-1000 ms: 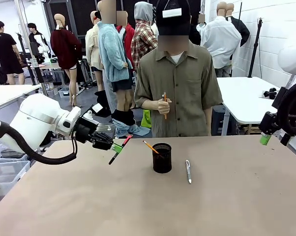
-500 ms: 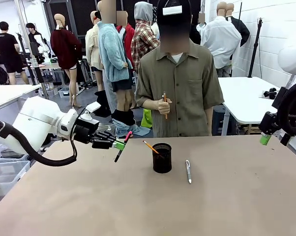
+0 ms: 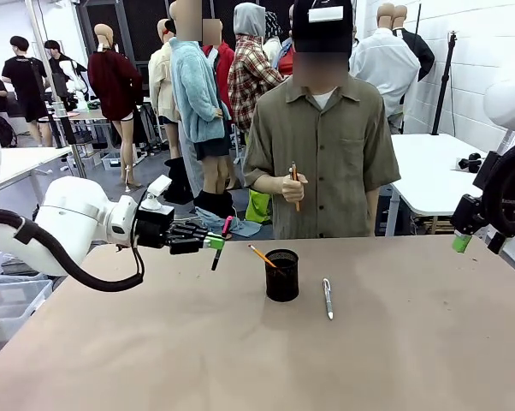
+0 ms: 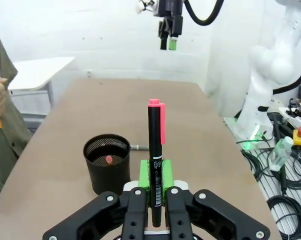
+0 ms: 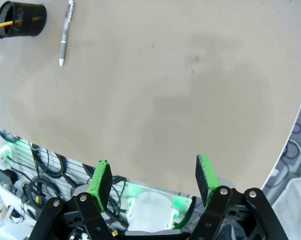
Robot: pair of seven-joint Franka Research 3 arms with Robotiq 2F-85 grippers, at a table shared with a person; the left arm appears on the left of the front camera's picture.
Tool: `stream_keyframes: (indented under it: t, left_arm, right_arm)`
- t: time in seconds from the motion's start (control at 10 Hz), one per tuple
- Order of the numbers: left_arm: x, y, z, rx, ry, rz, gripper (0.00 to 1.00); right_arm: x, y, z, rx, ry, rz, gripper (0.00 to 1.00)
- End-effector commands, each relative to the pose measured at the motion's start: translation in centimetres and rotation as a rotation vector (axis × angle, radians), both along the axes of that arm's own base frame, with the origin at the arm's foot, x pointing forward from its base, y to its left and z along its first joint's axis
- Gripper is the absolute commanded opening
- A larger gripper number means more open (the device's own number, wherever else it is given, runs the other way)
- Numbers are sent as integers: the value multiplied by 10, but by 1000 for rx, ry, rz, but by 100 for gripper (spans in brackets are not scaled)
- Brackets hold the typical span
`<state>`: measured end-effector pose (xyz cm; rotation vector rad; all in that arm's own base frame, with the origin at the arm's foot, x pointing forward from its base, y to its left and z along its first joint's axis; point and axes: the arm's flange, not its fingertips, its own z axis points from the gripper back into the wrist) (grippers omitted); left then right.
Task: Place the pens into the pen holder.
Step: Pick up a writing instrument from the table and place it into the Pen holder.
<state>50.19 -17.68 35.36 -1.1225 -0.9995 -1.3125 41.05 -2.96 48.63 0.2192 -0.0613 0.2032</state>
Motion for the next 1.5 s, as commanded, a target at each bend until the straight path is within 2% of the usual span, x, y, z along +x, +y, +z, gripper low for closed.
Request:
stream_keyframes:
  t: [0.0, 0.2, 0.3, 0.4, 0.5, 0.7, 0.9, 1.1, 1.2, 1.4]
  left_arm:
    - [6, -9, -4, -48, -27, 20, 0]
    - [8, -10, -4, -90, -49, 30, 0]
    - [5, -7, 1, -51, -31, 3, 0]
    - [-4, 9, 14, 1, -19, -3, 0]
    - [-19, 37, 35, -8, -11, -4, 0]
    - [-68, 117, 83, 12, 16, -40, 0]
    - [-127, 193, 119, -39, 15, -8, 0]
    - [-172, 235, 118, -90, -42, 39, 0]
    - [-184, 239, 115, -102, -51, 61, 0]
    - [-181, 235, 106, -138, -84, 47, 0]
  right_arm:
    - [-3, -1, -5, -30, -14, 8, 83]
    - [-3, -1, -5, -30, -14, 8, 83]
    - [-3, -1, -5, -30, -14, 8, 83]
    - [-3, -1, -5, -30, -14, 8, 83]
    - [-3, -1, -5, -30, -14, 8, 83]
    - [-3, -1, -5, -30, -14, 8, 83]
    - [-3, -1, -5, -30, -14, 8, 83]
    - [-3, -1, -5, -30, -14, 8, 83]
    - [-3, -1, -5, -30, -14, 8, 83]
    - [-3, -1, -5, -30, -14, 8, 83]
